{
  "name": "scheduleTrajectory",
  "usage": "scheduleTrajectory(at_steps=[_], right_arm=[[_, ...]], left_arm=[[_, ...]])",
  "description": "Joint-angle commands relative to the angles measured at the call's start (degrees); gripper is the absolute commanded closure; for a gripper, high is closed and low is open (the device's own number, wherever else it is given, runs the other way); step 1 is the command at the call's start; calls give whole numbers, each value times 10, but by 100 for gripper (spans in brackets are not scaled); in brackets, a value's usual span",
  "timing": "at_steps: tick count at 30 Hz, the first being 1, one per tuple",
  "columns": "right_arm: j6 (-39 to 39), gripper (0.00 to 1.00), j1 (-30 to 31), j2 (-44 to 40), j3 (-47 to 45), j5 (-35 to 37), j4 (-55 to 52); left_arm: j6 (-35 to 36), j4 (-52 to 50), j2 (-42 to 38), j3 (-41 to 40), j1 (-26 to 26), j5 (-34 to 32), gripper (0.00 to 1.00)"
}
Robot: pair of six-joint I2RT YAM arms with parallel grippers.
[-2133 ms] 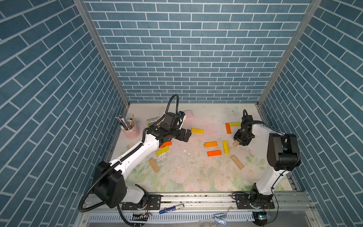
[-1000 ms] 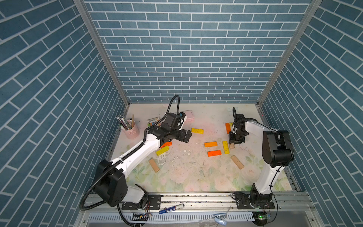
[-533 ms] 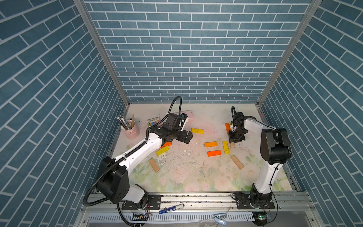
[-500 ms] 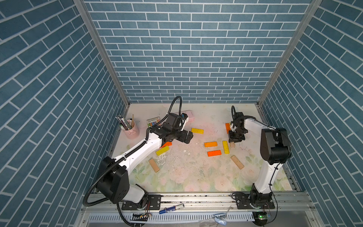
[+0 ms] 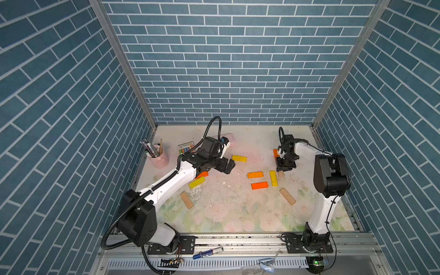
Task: Assemble the number 6 with building blocks
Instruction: Assemble the building block at the center of the board.
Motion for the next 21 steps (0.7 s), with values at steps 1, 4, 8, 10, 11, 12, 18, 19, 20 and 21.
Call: scheduleTrajectory(at_steps=[1, 4, 8, 10, 11, 12, 18, 19, 20, 21], right_arm=[[-22, 73, 6, 25, 11, 5, -17], [-22, 73, 6, 30, 16, 6, -18], [-18, 73, 6, 36, 22, 6, -18], [-18, 73, 6, 38, 24, 8, -18], [-18, 73, 6, 38, 25, 8, -19], [-18, 73, 6, 40, 26, 9, -19], [-20, 73, 6, 45, 28, 9, -20], [-20, 73, 6, 45, 28, 9, -21], [-20, 73, 6, 46, 28, 9, -22], [-21, 73, 6, 47, 29, 9, -23]], left_arm=[[4, 3, 11, -1, -4, 7, 1], [3, 3, 11, -1, -4, 7, 1], [4, 2, 12, -1, -5, 7, 1], [3, 1, 14, 0, -5, 8, 1], [4, 0, 14, 0, -4, 8, 1], [3, 0, 15, 0, -5, 7, 1], [3, 0, 18, 1, -5, 8, 1], [3, 0, 18, 2, -5, 9, 1], [3, 0, 18, 1, -5, 9, 1], [3, 0, 17, 2, -5, 9, 1]])
